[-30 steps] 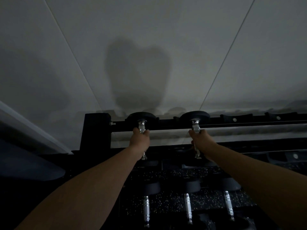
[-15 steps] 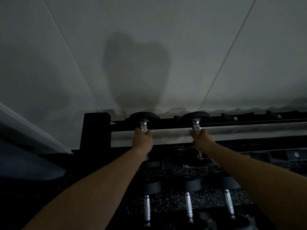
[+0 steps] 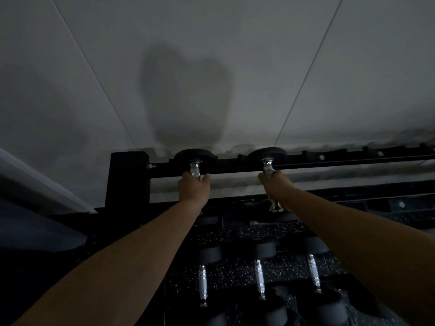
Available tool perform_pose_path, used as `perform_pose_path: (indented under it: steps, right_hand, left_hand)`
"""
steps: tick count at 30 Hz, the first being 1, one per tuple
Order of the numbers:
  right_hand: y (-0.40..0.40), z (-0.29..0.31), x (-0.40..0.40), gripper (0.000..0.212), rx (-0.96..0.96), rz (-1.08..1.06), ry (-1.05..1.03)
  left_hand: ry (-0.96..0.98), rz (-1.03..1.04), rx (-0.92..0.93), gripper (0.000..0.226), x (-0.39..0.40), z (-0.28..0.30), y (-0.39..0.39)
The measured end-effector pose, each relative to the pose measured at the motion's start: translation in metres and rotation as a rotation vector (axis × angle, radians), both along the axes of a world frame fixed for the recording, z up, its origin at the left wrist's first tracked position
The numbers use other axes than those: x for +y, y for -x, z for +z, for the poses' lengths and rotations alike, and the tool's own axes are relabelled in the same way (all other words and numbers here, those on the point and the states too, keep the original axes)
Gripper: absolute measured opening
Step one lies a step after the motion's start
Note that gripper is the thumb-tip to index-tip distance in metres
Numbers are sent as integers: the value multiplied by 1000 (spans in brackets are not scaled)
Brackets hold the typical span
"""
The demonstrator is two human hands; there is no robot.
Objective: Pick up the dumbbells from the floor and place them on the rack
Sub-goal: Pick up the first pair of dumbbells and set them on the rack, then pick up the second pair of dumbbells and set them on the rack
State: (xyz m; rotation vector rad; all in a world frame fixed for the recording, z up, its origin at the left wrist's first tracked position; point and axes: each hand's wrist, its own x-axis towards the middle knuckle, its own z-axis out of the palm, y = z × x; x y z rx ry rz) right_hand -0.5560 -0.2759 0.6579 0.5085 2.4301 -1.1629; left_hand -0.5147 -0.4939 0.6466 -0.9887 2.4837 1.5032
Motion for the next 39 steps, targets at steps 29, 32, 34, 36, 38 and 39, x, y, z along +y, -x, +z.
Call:
perform_pose_path:
  steps: [29, 32, 34, 36, 38, 39]
  right_hand:
    - [-406, -61, 382, 58, 196, 445, -238]
    - [-447, -99, 416, 58, 114, 415, -260]
    - [-470, -129, 433, 57, 72, 403, -279]
    - [-490, -163, 450, 55, 24, 394, -302]
    - [-509, -199, 466, 54, -42, 384, -326]
    - [-517, -219, 474, 53, -74, 376, -332]
  left_hand:
    - [120, -467, 101, 36, 373, -99, -378]
    - [121, -570, 50, 33, 406, -136, -414]
    - [141, -687, 22, 32, 423, -165, -429]
    - [152, -788, -6, 31, 436, -199, -437]
    - [170, -871, -42, 31, 449, -235, -440]
    - [185, -912, -67, 32, 455, -254, -439]
